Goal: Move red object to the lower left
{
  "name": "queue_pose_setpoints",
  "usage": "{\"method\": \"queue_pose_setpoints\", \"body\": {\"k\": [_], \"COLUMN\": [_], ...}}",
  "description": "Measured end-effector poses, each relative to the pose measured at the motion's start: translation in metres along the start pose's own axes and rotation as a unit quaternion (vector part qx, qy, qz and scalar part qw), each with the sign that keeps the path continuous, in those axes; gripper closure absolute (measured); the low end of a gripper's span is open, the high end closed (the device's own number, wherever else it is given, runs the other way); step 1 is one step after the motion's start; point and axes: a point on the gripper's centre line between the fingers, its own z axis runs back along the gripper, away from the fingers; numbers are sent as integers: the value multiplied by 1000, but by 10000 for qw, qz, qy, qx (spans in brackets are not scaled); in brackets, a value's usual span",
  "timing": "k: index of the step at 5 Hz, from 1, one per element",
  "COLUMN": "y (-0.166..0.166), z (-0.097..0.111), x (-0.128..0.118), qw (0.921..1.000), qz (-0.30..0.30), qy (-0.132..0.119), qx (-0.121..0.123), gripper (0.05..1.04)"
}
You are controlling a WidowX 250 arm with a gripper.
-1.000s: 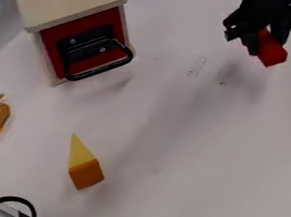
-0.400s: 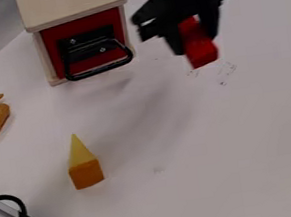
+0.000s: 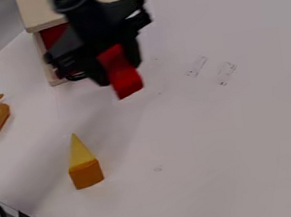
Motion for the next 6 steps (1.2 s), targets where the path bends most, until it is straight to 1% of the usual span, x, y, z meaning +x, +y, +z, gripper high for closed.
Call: {"method": "queue_pose_setpoints", "body": {"k": [1, 2, 3, 4, 5, 6], "y": [42, 72, 93, 107, 121, 125], "z": [1, -4, -17, -33, -51, -66], "x": [11, 20, 28, 33, 29, 30], "qw": [9996, 9984, 9967, 9944, 9918, 9895], "qz": [237, 319, 376, 303, 152, 117], "qy": [-25, 11, 101, 57, 0, -17], "qx": [128, 469, 712, 1011, 1270, 1443], "gripper": [538, 538, 538, 538, 538, 538]}}
